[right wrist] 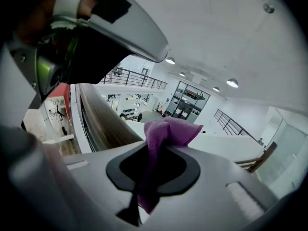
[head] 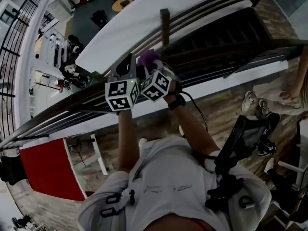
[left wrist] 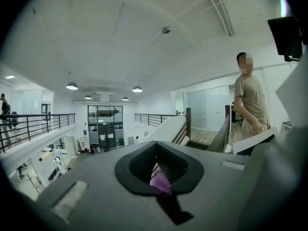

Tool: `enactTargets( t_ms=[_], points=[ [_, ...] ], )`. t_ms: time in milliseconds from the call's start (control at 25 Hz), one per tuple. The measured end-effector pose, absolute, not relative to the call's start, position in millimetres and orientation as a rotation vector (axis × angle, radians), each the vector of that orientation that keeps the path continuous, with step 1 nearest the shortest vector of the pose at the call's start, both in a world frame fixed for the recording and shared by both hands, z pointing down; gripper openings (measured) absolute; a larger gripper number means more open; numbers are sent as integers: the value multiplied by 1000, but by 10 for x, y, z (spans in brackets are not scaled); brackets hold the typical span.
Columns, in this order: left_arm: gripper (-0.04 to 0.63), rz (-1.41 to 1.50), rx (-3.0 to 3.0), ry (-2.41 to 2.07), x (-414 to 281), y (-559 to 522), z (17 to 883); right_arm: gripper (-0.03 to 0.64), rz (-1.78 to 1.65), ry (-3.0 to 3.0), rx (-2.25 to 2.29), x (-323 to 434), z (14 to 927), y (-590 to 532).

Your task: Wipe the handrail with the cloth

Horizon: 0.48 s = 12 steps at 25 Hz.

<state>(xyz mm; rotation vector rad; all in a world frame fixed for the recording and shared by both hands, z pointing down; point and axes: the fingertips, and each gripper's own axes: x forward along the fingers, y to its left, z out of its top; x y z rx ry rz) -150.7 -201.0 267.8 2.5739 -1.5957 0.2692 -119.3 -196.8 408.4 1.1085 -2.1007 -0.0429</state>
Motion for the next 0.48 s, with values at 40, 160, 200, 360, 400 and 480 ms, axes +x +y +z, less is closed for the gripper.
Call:
enactTargets(
  t_ms=[40,160,200,360,400,480],
  points=[
    [-2,274,2586,-1575,-1347,-2061,2666,49,-37,-2082,1123,-1021,4091,-2016],
    [-2,281,2617,-1522,-872,-2150,2641,49,-34,-2048,1162,-532,4074,-2113],
    [-2,283,2628,-1505,-728,-2165,2631,49,-30,-2049,1175,-398,4034,-2128],
    [-2,285,2677,-1442,-269,-2194,2594,49,9,-2046,1244,75,3974,-2183],
    [-2,283,2684,-1428,-182,-2198,2597,49,16,-2039,1261,188,3992,-2196],
    [-2,283,2694,-1404,-26,-2215,2616,49,29,-2026,1291,397,4000,-2219]
  ],
)
